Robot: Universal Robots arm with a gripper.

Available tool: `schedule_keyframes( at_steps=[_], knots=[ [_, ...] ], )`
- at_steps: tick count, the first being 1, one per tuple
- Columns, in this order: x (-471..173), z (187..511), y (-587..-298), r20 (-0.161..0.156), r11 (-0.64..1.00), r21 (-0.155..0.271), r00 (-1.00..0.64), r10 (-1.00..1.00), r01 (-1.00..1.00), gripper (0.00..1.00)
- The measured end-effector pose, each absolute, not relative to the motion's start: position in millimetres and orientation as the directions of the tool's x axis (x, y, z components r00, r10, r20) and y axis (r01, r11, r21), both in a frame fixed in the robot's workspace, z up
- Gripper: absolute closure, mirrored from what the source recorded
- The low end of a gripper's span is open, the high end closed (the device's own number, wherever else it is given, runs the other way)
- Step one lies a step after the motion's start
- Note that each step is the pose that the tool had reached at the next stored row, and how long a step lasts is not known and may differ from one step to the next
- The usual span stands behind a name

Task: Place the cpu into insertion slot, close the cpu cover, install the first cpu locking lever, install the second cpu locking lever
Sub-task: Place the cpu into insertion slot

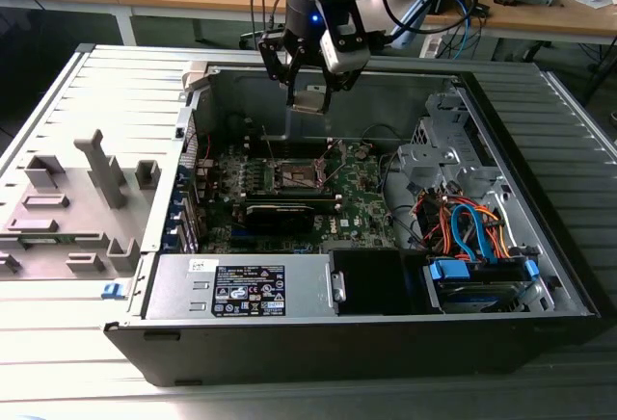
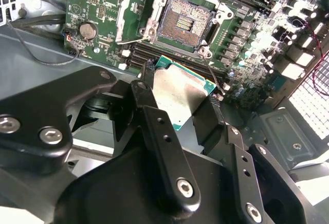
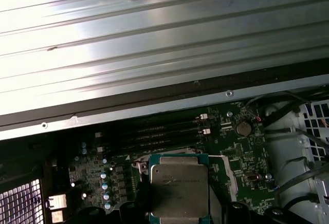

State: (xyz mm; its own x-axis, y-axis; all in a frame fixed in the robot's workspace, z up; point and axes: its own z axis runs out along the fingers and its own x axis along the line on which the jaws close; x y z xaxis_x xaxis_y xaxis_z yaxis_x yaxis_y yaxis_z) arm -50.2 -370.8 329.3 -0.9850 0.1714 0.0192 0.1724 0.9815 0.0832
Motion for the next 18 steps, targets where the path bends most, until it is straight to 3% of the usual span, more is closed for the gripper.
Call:
schedule_keyframes(
  at_steps=[18],
  knots=[
    [-50.2, 329.2, -370.8, 0.019, 0.979, 0.083, -0.982, 0.187, 0.188, 0.46]
  ],
)
